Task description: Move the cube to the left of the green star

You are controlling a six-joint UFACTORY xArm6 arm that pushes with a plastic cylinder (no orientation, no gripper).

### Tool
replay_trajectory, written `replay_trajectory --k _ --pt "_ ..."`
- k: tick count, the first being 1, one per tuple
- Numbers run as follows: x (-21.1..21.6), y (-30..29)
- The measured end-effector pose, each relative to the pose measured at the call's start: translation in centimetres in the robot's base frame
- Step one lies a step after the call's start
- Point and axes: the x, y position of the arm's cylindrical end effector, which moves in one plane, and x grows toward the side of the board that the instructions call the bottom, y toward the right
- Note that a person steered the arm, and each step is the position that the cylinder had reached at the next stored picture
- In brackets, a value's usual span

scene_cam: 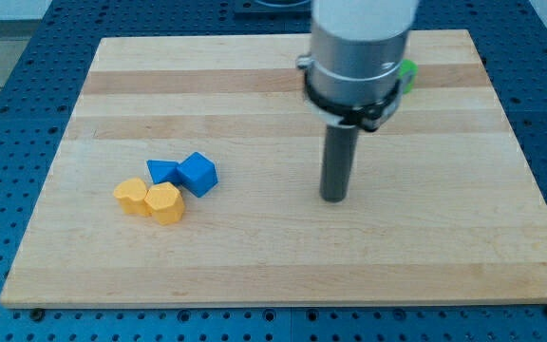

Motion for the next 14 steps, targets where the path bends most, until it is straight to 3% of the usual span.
replay_trajectory --k 1,2,4,7,9,11,13,14 --pt "2.3 -6.1" --pt "1.8 -13.9" --pt "-5.6 -14.0" --pt "-8.4 -28.8" --pt "-11.0 -15.2" --pt "-15.2 -8.9" --pt "-14.2 -2.0" --pt "-16.0 0.5"
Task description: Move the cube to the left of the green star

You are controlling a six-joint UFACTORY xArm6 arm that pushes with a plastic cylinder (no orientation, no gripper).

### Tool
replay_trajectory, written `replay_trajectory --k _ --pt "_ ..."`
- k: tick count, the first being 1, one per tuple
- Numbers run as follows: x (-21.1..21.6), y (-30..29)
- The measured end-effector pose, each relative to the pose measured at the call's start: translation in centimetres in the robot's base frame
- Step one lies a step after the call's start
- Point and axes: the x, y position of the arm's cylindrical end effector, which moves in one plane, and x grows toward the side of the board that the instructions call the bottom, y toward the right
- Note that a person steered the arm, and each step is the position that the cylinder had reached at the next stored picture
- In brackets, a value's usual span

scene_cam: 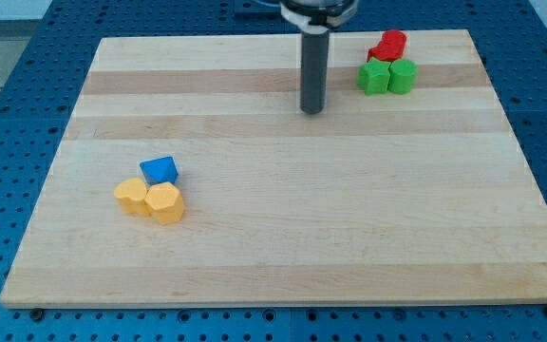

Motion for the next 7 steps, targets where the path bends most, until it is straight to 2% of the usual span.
replay_trajectory --k 1,2,3,4,5,6,7 --pt "-2.0 0.2" --pt "-2.0 -1.1" --pt "-1.2 -6.2" --pt "-2.2 -12.4" --pt "-5.7 -9.2" --pt "-5.1 -3.2" --pt "-4.9 -0.2"
